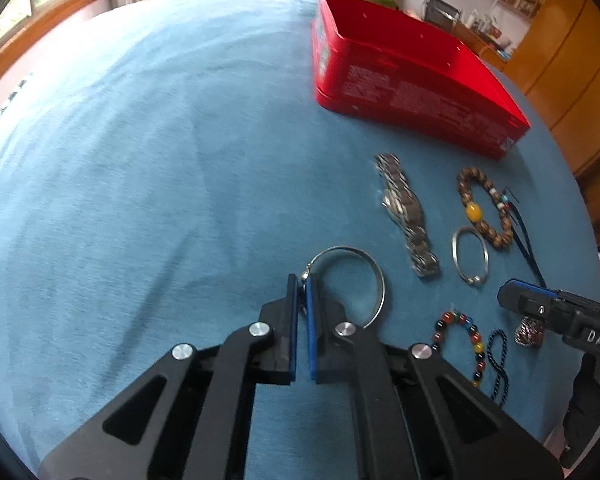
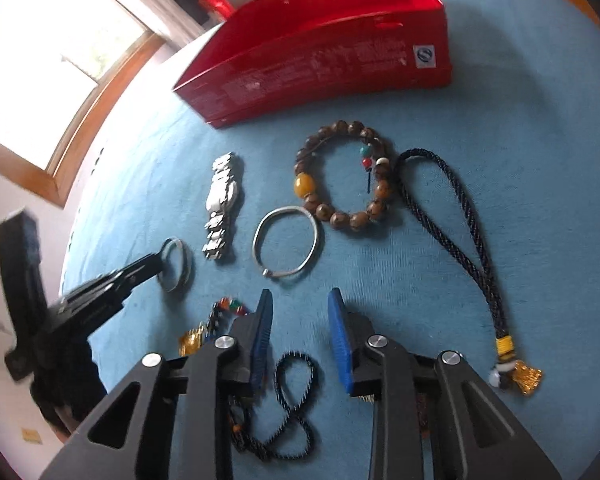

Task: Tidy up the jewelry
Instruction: 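Grasp the silver cuff bangle with the right gripper while the left gripper holds the ring, then carry ring and bangle into the red tin and open both grippers, then grasp the silver watch with the left gripper while the right gripper approaches the wooden bead bracelet, then grasp the wooden bead bracelet with the right gripper while the left gripper holds the watch, then carry watch and bracelet into the red tin and open both grippers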

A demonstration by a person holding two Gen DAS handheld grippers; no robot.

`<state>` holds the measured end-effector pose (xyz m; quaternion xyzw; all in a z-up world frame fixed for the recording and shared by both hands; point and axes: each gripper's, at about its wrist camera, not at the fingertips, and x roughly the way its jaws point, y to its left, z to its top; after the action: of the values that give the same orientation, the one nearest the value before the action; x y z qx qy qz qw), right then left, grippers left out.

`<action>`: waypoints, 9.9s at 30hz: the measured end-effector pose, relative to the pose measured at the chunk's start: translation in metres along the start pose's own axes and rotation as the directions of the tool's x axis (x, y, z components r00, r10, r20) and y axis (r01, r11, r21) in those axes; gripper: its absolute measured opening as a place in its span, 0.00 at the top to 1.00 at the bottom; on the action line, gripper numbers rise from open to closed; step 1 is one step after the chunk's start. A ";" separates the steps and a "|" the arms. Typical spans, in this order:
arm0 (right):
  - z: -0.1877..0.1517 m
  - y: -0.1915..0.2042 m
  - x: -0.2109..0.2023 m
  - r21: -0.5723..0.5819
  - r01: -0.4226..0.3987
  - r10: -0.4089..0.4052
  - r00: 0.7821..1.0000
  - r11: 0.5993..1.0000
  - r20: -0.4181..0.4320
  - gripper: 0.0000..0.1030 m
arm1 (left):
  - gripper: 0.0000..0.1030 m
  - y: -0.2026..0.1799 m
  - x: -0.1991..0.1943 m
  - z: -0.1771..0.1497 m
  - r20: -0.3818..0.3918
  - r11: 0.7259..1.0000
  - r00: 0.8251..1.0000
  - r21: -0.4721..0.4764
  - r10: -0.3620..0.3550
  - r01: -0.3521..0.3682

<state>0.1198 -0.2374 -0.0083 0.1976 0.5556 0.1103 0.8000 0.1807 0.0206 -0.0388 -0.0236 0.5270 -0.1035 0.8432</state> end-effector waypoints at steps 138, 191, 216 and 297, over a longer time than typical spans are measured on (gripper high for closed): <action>0.164 -0.015 -0.081 -0.118 0.083 -0.044 0.952 0.989 0.304 0.95 | 0.98 -0.057 -0.014 0.156 0.141 0.988 0.979 0.073 -0.148 0.139; 0.081 -0.032 -0.027 -0.126 0.082 -0.071 0.994 0.989 0.085 0.91 | 0.55 -0.046 0.024 0.057 -0.063 0.999 0.998 0.036 0.028 -0.025; 0.088 -0.043 -0.012 -0.115 0.092 -0.085 0.994 0.989 0.063 0.84 | 0.70 -0.082 0.057 0.060 -0.056 0.998 0.998 0.054 0.033 -0.030; 0.086 -0.014 -0.079 -0.250 -0.051 0.083 0.990 0.967 0.117 0.90 | 0.70 -0.052 -0.034 0.068 0.067 0.994 0.992 0.036 -0.104 0.102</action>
<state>0.1715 -0.2977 0.0783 0.1220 0.4789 0.1928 0.8477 0.2197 -0.0279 0.0294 -0.0408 0.4938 -0.1545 0.8547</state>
